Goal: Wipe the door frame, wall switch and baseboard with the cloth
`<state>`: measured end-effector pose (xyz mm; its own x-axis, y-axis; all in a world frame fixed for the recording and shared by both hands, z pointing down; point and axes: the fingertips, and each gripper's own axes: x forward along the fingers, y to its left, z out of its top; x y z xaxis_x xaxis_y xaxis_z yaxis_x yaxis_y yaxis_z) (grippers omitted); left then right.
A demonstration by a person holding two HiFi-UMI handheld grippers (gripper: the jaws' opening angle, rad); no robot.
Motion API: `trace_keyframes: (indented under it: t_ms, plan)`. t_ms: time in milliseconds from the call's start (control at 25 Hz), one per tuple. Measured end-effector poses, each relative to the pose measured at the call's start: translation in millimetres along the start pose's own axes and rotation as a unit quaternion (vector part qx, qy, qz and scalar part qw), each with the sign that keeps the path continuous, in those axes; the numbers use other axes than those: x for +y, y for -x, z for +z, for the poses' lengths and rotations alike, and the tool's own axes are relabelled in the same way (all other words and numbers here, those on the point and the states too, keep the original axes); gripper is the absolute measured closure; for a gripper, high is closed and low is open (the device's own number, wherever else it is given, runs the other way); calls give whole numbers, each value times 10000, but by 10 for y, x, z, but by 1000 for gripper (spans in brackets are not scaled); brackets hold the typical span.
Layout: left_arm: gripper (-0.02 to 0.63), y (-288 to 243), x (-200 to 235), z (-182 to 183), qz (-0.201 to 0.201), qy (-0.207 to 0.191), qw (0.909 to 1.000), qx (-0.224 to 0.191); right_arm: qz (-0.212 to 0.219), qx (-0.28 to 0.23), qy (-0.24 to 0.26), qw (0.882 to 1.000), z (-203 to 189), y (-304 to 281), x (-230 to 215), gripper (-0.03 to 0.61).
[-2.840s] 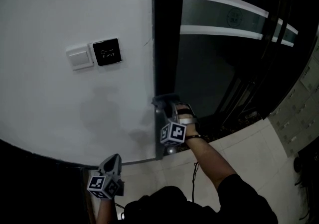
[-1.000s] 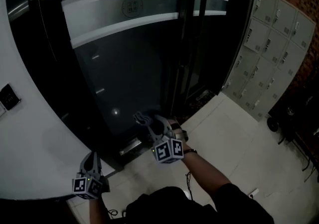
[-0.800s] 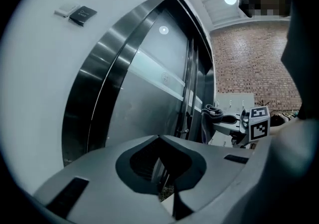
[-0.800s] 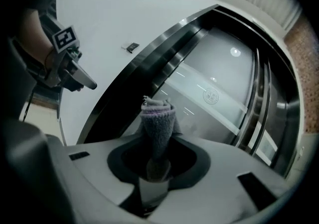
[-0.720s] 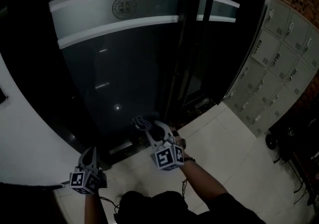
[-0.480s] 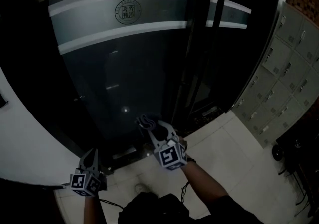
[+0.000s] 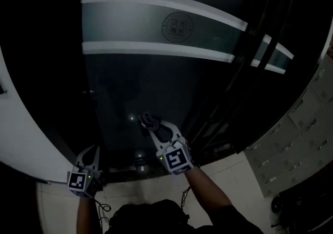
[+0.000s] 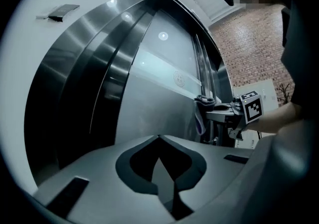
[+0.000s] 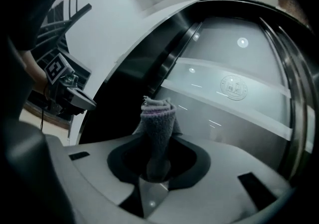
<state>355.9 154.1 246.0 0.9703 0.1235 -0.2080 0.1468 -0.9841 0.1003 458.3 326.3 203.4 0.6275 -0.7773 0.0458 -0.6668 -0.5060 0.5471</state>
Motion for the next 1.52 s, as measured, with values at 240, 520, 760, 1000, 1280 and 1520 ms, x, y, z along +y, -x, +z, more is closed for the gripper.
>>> trace_keyframes:
  t_ms: [240,520,760,1000,1280,1520]
  plan:
    - [612,409,470,186,1059,-559,9928,46,1150,-1256,105,9853,758,-1063,454,486]
    - [613,1208,783,413,2888,-833,9537,116,2252,-2795,298,9329,1700,-1650,969,486]
    - [614,1472,609,550,4354,-609,8975,-342,2788,-4050,919,8659,2422,-1674,940,486]
    - [613,1576,164,693,5479,-666,8324,-495,2701,-4884,1391,8180,3075,-1542,858,486]
    - [612,1521,-144,691,5845,-725,8074,-349,2503,-5087,1630,8075,3500,-1395,823,486]
    - [612,1521,-173,627,5761,-615,8141,-383,2126,-4795,2482,8144,3553,-1581,1037,486]
